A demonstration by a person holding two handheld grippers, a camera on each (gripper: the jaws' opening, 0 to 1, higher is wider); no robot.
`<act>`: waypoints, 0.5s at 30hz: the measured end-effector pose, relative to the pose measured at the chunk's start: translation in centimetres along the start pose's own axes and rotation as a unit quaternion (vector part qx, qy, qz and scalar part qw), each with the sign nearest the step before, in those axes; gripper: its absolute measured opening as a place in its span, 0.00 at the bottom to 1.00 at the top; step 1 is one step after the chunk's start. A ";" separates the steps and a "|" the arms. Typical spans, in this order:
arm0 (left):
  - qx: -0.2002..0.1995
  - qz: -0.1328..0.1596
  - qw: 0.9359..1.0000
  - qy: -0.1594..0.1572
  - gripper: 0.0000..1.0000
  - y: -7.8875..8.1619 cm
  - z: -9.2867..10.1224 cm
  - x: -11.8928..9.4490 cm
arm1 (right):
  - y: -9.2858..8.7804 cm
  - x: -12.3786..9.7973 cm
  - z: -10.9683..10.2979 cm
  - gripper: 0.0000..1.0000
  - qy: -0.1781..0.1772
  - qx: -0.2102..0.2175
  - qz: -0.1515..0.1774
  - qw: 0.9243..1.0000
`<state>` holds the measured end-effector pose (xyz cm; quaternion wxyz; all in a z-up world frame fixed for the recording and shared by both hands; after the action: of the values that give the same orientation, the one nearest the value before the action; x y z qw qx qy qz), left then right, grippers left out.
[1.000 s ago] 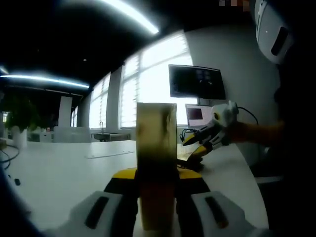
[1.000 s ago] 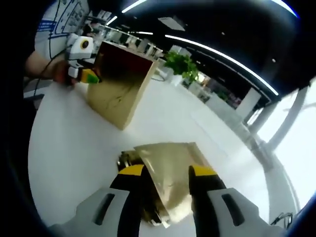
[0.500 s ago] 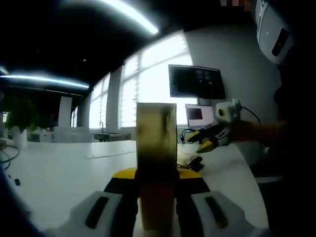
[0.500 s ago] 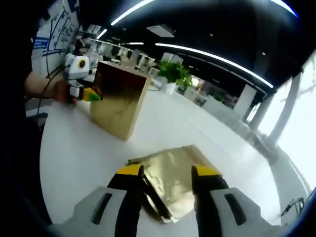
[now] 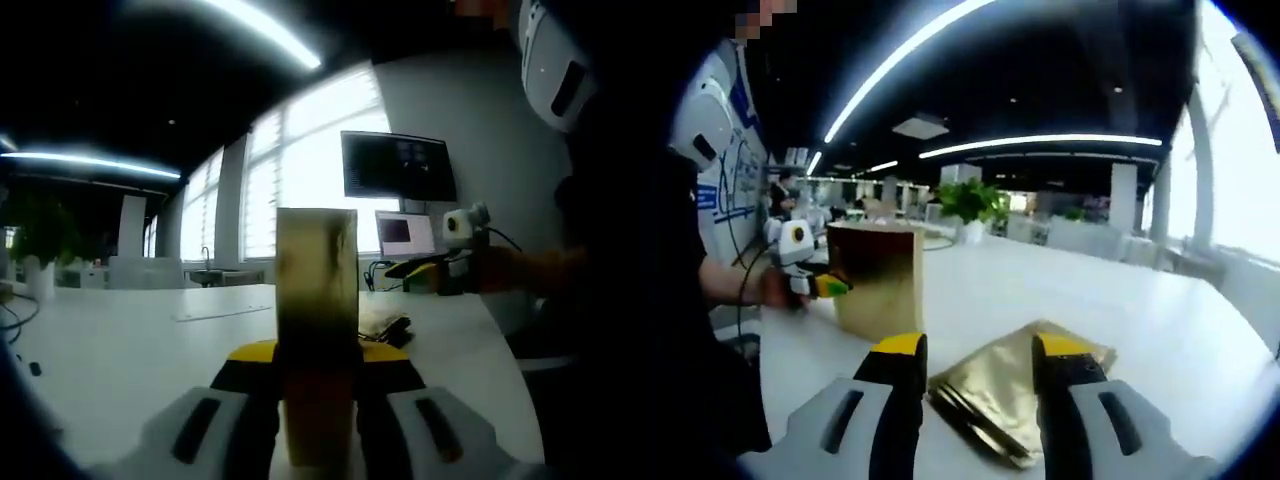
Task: Extract single mask from mask box in order stack masks on table
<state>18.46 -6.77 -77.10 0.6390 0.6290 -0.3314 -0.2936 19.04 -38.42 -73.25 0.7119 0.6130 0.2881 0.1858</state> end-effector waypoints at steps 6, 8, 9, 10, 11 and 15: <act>0.000 0.000 1.000 0.001 0.31 0.0 0.0 0.0 | 0.0 -0.6 -0.2 0.39 0.004 0.030 0.042 0.999; 0.000 0.000 1.000 0.001 0.31 0.0 0.0 0.0 | -0.1 -0.9 -0.3 0.40 0.004 0.035 0.064 0.997; 0.000 -0.001 1.000 0.002 0.31 0.0 0.0 0.0 | -0.1 -1.1 -0.2 0.39 -0.006 0.028 0.074 0.997; 0.002 -0.001 1.000 0.002 0.31 0.0 0.0 0.0 | -0.2 -1.3 -0.1 0.38 -0.018 0.012 0.083 0.996; 0.003 -0.001 1.000 0.003 0.31 0.0 0.0 0.0 | -0.5 -1.5 -0.2 0.37 -0.019 0.020 0.084 0.996; 0.003 -0.002 1.000 0.003 0.31 0.0 0.0 0.0 | -1.6 -1.8 0.0 0.38 -0.013 0.041 0.104 0.994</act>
<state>18.49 -6.79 -77.12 0.6372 0.6325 -0.3296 -0.2921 17.48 -39.83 -74.48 0.6664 0.6707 0.2213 0.2388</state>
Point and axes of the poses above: the point that each gripper's makers call its tool centre point, and the gripper's own axes: x roughly forward along the fingers, z roughly to its right, y roughly out of its top, the point moved 8 cm from there along -x, roughly backward along the fingers, and after that the axes turned 3 degrees about -z, right-handed, at the moved point
